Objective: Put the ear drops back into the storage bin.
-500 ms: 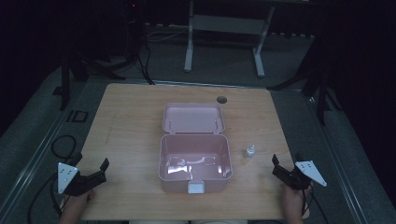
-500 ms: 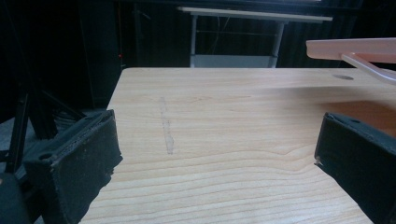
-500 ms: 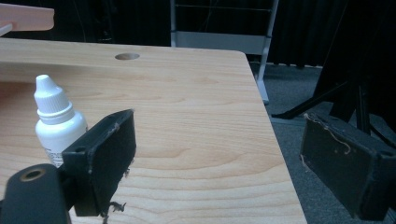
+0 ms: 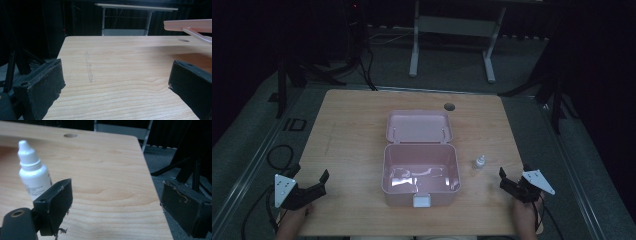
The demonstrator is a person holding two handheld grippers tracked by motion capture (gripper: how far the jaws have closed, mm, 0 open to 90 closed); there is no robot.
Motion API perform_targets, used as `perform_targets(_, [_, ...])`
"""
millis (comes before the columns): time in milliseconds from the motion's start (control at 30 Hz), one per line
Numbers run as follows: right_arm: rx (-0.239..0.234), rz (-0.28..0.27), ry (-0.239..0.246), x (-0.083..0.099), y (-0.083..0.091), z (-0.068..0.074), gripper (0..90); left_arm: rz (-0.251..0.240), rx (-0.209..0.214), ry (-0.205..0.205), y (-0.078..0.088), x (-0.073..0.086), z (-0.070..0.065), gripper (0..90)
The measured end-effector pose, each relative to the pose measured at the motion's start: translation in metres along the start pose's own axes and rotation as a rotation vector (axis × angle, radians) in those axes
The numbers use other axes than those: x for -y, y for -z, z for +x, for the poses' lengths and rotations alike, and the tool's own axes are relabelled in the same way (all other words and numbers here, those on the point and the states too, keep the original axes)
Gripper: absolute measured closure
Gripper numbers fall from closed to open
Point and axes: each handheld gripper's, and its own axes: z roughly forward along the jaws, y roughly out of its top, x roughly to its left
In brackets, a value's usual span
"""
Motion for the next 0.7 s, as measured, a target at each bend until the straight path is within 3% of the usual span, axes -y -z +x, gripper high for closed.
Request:
perform_targets(133, [-0.032,0.061,-0.012,-0.006,-0.005,0.004,10.5,0.001,0.001,0.002,0.000,0.000,0.000,0.4])
perform_targets(267, [-0.044,0.097,0.013,-0.010,-0.007,0.005,10.5,0.001,0.002,0.004,0.000,0.000,0.000,0.4])
perform_targets(400, [-0.064,0.157,-0.042,-0.017,-0.007,-0.002,14.0,0.003,0.005,0.006,0.000,0.000,0.001,0.4])
perform_targets(467, [-0.057,0.192,-0.042,-0.019,-0.008,-0.004,14.0,0.002,0.006,0.007,0.000,0.000,0.001,0.4])
perform_targets(567, [-0.091,0.205,-0.046,-0.023,-0.007,-0.007,13.4,0.003,0.008,0.007,0.000,0.000,0.001,0.4])
perform_targets(700, [-0.158,0.345,-0.009,-0.032,-0.009,-0.009,13.3,0.003,0.009,0.008,0.000,0.000,0.001,0.4])
